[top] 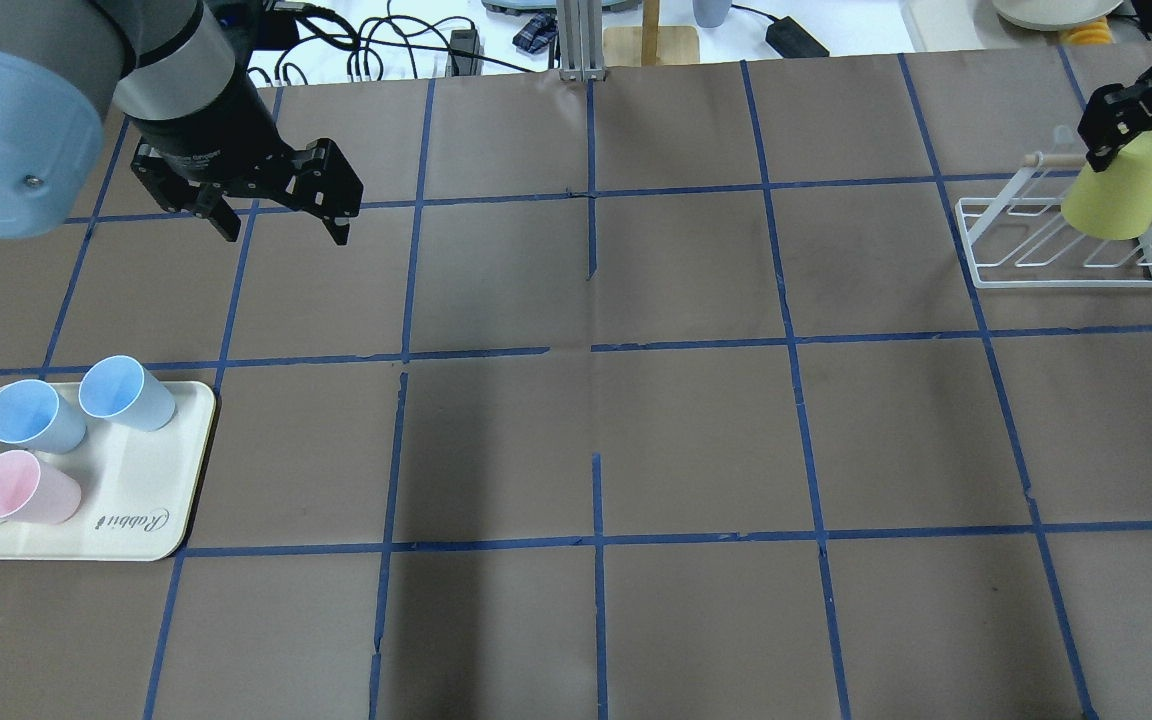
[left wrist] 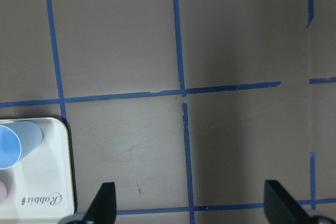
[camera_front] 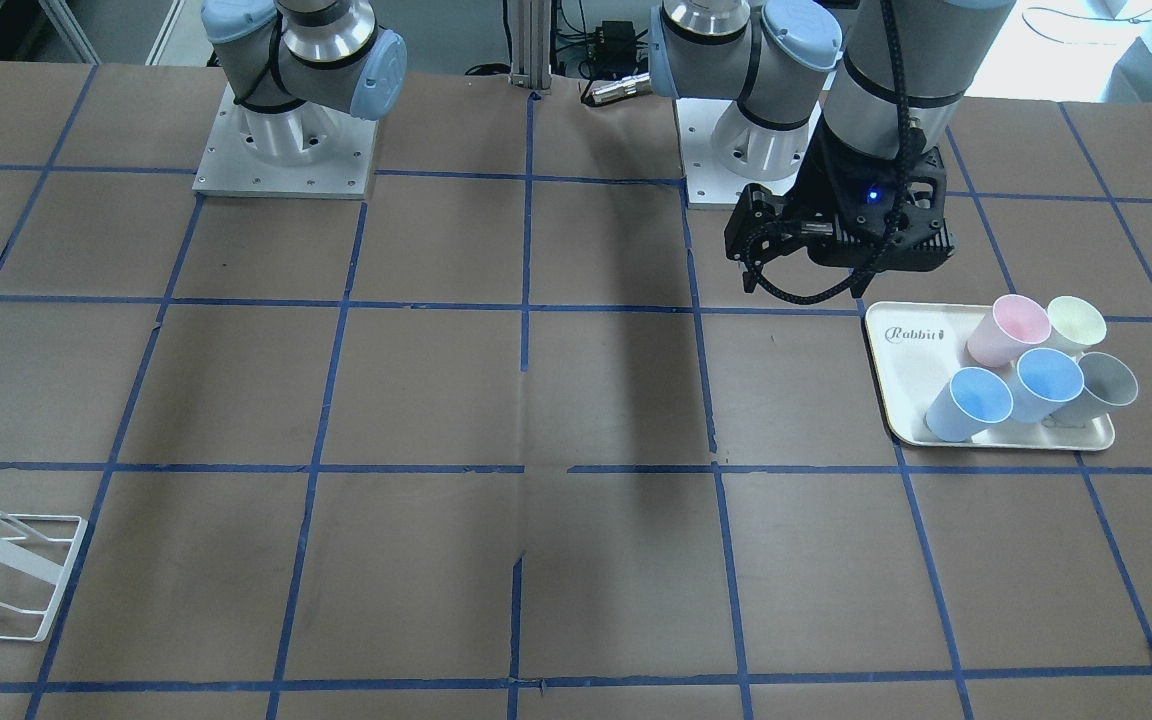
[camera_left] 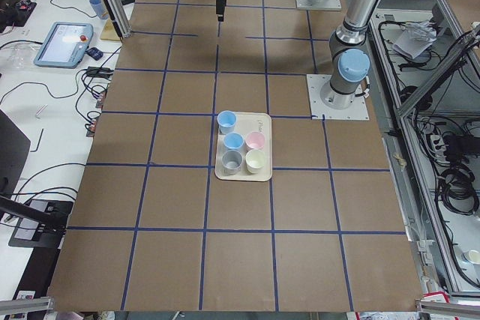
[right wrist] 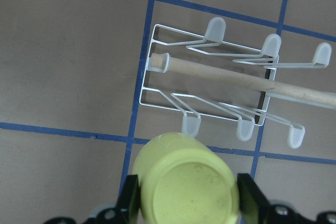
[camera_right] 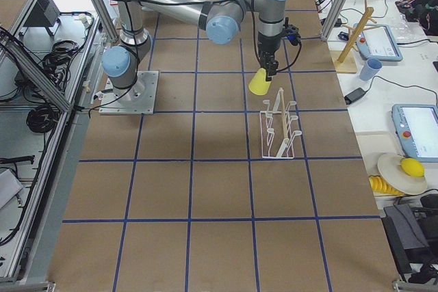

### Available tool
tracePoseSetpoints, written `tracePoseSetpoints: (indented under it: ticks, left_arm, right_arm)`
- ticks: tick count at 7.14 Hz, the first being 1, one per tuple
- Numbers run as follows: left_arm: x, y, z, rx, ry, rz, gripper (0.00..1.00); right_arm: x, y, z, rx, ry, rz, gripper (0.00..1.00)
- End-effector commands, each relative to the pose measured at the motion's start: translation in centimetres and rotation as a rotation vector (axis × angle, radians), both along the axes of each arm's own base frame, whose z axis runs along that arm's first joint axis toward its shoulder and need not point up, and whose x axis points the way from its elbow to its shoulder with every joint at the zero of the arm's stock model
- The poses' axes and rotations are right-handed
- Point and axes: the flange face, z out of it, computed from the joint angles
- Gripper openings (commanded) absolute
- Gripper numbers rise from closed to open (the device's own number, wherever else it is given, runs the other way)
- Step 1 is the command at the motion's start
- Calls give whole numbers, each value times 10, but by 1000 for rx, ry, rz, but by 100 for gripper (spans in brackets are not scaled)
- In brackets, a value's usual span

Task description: Transfer IKEA cup to right arm and place on rack

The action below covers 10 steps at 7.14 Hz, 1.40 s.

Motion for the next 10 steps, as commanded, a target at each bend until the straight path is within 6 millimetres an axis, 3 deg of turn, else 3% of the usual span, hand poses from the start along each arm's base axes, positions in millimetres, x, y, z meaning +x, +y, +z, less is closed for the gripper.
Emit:
tracePoseSetpoints:
  ticks: [1,7,9,10]
  left_arm:
    - [0,0,-2,3,-1,0,100]
    - [0,-1,-1,-7,0,0,100]
    - [0,-1,0,-10,0,0,100]
    - [0,-1,0,-10,0,0,100]
  right_arm:
    - [-27,-15,-30,-9,4,-10,43]
    - [-25,-26,-55,-9,-40,-16,43]
    - [-24,-24,-68,14,-48,-18,47]
    - [-23,-22,-74,25,-55,-18,57]
